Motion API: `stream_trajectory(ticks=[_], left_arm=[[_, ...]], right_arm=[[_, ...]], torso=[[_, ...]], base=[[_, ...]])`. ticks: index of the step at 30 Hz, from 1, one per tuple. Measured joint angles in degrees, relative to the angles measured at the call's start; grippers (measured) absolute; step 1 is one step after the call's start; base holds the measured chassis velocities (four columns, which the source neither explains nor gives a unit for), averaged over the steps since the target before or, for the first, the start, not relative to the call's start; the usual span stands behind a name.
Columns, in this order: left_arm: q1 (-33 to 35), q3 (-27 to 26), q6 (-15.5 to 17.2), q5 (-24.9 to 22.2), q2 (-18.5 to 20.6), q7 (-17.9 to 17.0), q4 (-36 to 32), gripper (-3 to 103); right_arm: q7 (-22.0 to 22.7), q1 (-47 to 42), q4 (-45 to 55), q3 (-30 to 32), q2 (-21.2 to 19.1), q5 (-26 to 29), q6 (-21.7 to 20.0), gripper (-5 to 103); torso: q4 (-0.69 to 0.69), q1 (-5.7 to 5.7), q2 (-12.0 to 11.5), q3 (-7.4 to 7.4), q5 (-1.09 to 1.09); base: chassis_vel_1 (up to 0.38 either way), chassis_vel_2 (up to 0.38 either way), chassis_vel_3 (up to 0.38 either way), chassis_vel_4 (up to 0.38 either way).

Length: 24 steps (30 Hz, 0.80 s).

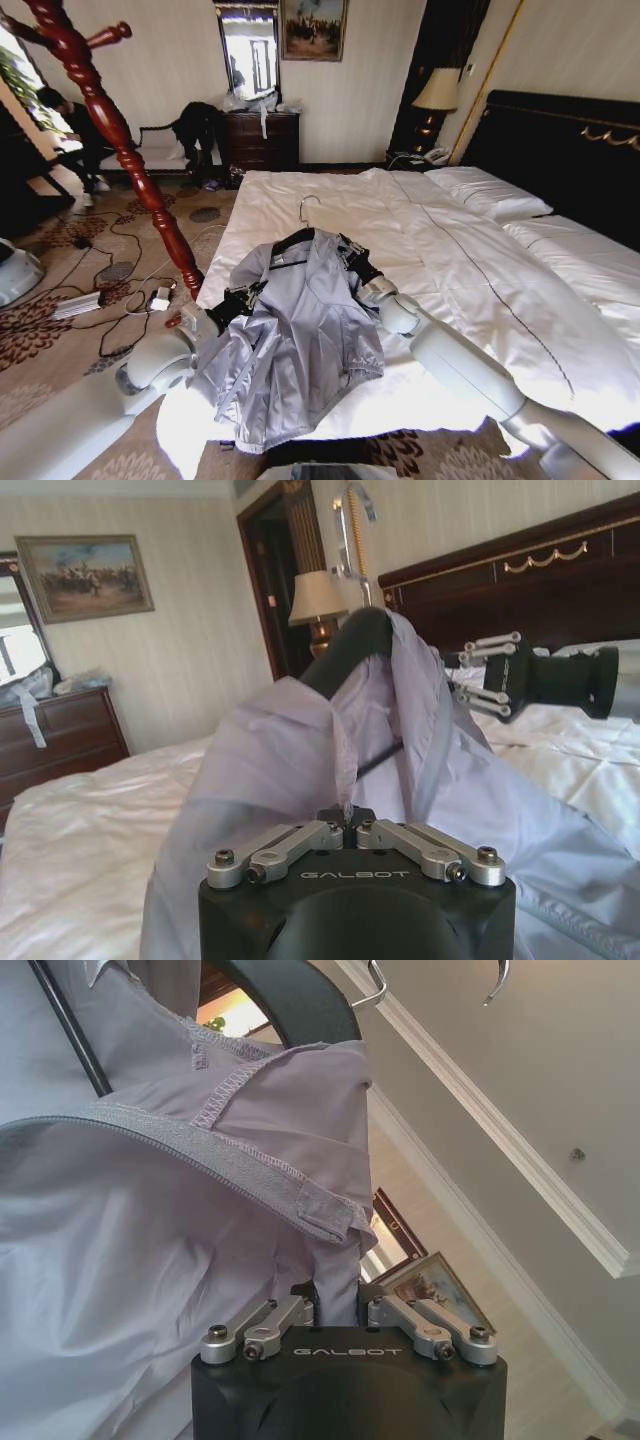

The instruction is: Pick up the clothes from the bed and hang them on the clothes hanger.

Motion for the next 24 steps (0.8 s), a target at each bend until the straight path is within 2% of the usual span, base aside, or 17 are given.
stream_trajectory(ticks=[7, 9, 12, 15, 21, 24], left_arm=[[-3.1, -2.4, -0.2, -3.7, 1.5, -1.7, -1.6, 1], [-5.2, -2.9, -0.5, -4.9, 2.6, -2.3, -1.5, 1], [-7.6, -2.4, -0.5, -6.2, 3.2, -2.8, -1.3, 1], [-12.2, -1.5, 0.0, -8.8, 4.0, -3.3, -1.1, 1], [-18.5, -0.1, 0.6, -11.0, 4.3, -3.3, 0.9, 1], [-25.9, 4.9, 1.0, -12.5, 4.0, -3.3, 2.9, 1]], right_arm=[[-0.3, 0.9, -1.3, -1.3, 0.7, -0.8, 0.2, 18], [-0.4, 1.4, -1.9, -2.3, 1.5, -1.1, 0.2, 18], [-0.5, 1.5, -2.1, -2.7, 2.0, -1.4, -0.1, 18], [-0.7, 1.7, -2.1, -3.4, 2.8, -1.5, -0.7, 18], [-0.9, 2.4, -2.0, -4.1, 3.2, -1.4, -1.1, 18], [-1.1, 2.6, -2.0, -4.4, 3.3, -1.4, -1.1, 18]], torso=[[-0.02, 0.00, 0.0, 0.00, 0.00], [0.03, 0.00, 0.0, 0.00, 0.01], [0.02, 0.00, 0.0, 0.00, -0.01], [-0.01, 0.00, 0.0, 0.00, 0.01], [0.01, 0.00, 0.0, 0.00, 0.00], [0.01, 0.00, 0.0, 0.00, 0.00]], base=[[0.000, 0.000, 0.000, 0.000], [0.000, 0.000, 0.000, 0.000], [0.000, 0.000, 0.000, 0.000], [0.000, 0.000, 0.000, 0.000], [0.000, 0.000, 0.000, 0.000], [0.000, 0.000, 0.000, 0.000]])
